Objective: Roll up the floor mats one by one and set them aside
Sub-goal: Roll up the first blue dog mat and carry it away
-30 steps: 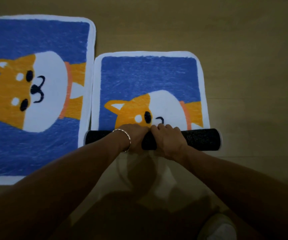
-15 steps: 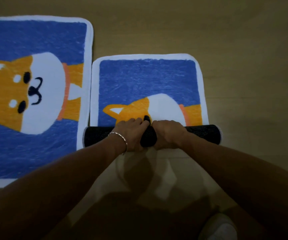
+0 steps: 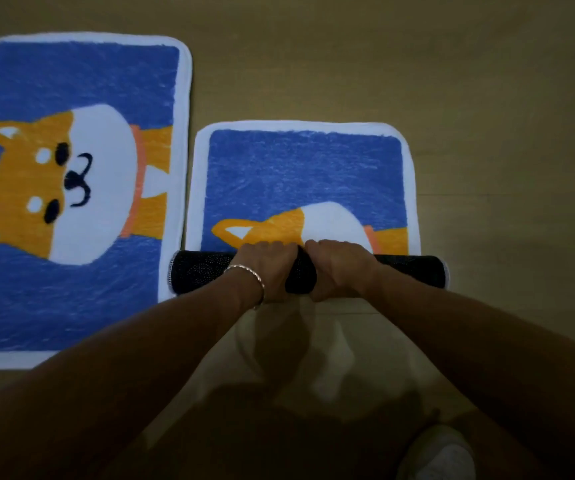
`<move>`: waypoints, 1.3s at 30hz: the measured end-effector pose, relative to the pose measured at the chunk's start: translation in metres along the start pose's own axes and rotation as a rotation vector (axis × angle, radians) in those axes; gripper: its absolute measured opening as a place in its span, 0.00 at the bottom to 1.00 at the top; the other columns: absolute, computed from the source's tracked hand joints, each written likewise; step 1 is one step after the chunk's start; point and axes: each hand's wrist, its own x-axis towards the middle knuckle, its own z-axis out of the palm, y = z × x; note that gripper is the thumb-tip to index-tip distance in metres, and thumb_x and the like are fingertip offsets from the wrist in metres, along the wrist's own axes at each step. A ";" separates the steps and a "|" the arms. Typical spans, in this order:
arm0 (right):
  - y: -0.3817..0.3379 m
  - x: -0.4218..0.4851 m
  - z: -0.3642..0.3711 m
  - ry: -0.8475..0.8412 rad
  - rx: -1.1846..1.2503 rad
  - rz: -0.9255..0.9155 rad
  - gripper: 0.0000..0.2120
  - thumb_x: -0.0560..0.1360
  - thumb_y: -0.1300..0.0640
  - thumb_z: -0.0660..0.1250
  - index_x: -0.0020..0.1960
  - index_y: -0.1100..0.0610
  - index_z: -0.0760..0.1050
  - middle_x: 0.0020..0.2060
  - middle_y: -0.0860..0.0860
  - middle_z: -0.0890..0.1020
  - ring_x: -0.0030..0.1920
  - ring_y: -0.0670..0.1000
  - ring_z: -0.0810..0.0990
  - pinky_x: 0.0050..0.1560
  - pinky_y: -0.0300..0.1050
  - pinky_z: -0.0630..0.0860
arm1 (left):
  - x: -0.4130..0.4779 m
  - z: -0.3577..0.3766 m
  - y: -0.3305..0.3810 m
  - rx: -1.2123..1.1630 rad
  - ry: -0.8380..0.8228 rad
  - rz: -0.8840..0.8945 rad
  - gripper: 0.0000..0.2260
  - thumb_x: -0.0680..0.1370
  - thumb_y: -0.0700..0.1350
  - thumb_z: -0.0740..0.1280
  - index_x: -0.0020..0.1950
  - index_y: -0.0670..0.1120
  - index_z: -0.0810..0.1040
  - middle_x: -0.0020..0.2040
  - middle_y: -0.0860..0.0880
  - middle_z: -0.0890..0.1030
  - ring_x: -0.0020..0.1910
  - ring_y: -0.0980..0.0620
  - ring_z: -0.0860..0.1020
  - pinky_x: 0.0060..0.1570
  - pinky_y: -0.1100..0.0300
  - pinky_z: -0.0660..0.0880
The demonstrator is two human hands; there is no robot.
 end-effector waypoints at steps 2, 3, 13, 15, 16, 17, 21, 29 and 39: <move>-0.002 -0.005 0.007 0.134 -0.126 -0.027 0.32 0.68 0.45 0.71 0.66 0.55 0.62 0.59 0.54 0.72 0.58 0.57 0.73 0.54 0.51 0.67 | 0.007 -0.009 -0.003 -0.090 -0.108 -0.003 0.24 0.71 0.57 0.69 0.62 0.48 0.69 0.56 0.46 0.77 0.53 0.44 0.77 0.44 0.56 0.68; -0.004 -0.007 0.011 0.188 -0.193 -0.032 0.32 0.68 0.44 0.71 0.66 0.54 0.62 0.59 0.54 0.71 0.58 0.57 0.72 0.54 0.52 0.66 | 0.009 -0.013 -0.004 -0.126 -0.145 -0.010 0.24 0.70 0.58 0.70 0.61 0.48 0.70 0.55 0.46 0.78 0.52 0.45 0.77 0.44 0.57 0.69; -0.007 -0.003 0.001 0.075 -0.045 -0.009 0.30 0.68 0.46 0.72 0.63 0.56 0.65 0.57 0.54 0.74 0.56 0.56 0.75 0.52 0.50 0.68 | -0.004 -0.001 0.001 -0.001 -0.002 -0.035 0.27 0.71 0.55 0.69 0.64 0.46 0.65 0.58 0.45 0.73 0.56 0.44 0.73 0.46 0.52 0.68; -0.009 -0.007 0.009 0.179 -0.162 -0.005 0.31 0.68 0.45 0.71 0.65 0.55 0.63 0.58 0.54 0.72 0.57 0.57 0.73 0.55 0.53 0.67 | 0.003 -0.009 -0.001 -0.066 -0.071 -0.039 0.27 0.70 0.55 0.71 0.64 0.46 0.66 0.58 0.45 0.75 0.55 0.44 0.76 0.45 0.54 0.70; -0.009 -0.007 0.013 0.211 -0.202 0.006 0.31 0.68 0.44 0.71 0.65 0.54 0.62 0.59 0.54 0.71 0.58 0.57 0.72 0.56 0.54 0.66 | 0.005 -0.012 -0.003 -0.096 -0.094 -0.046 0.28 0.70 0.56 0.71 0.64 0.47 0.66 0.57 0.45 0.76 0.54 0.44 0.76 0.45 0.54 0.70; -0.009 -0.008 0.013 0.232 -0.218 0.017 0.31 0.69 0.44 0.70 0.65 0.54 0.62 0.59 0.54 0.71 0.58 0.57 0.72 0.56 0.55 0.66 | 0.005 -0.014 -0.004 -0.118 -0.100 -0.052 0.28 0.70 0.57 0.71 0.64 0.47 0.66 0.58 0.45 0.76 0.54 0.45 0.76 0.46 0.55 0.71; -0.008 -0.001 -0.003 0.116 -0.074 0.002 0.28 0.69 0.47 0.71 0.63 0.55 0.65 0.57 0.53 0.74 0.57 0.56 0.74 0.53 0.50 0.69 | -0.008 -0.004 -0.005 0.009 0.060 -0.020 0.33 0.71 0.58 0.67 0.71 0.48 0.60 0.61 0.46 0.72 0.57 0.44 0.73 0.51 0.51 0.70; -0.003 -0.010 0.007 0.148 -0.080 -0.018 0.37 0.66 0.42 0.73 0.67 0.54 0.62 0.61 0.54 0.71 0.61 0.57 0.70 0.62 0.55 0.65 | 0.009 -0.023 -0.006 -0.158 -0.223 0.030 0.25 0.68 0.57 0.72 0.61 0.52 0.71 0.56 0.49 0.79 0.53 0.47 0.78 0.48 0.56 0.73; -0.004 -0.008 0.004 0.168 -0.071 -0.025 0.32 0.66 0.43 0.72 0.64 0.55 0.65 0.58 0.54 0.72 0.58 0.56 0.72 0.56 0.51 0.69 | 0.000 -0.009 -0.006 -0.031 -0.033 0.007 0.30 0.69 0.60 0.70 0.64 0.48 0.66 0.57 0.46 0.76 0.55 0.45 0.77 0.47 0.54 0.72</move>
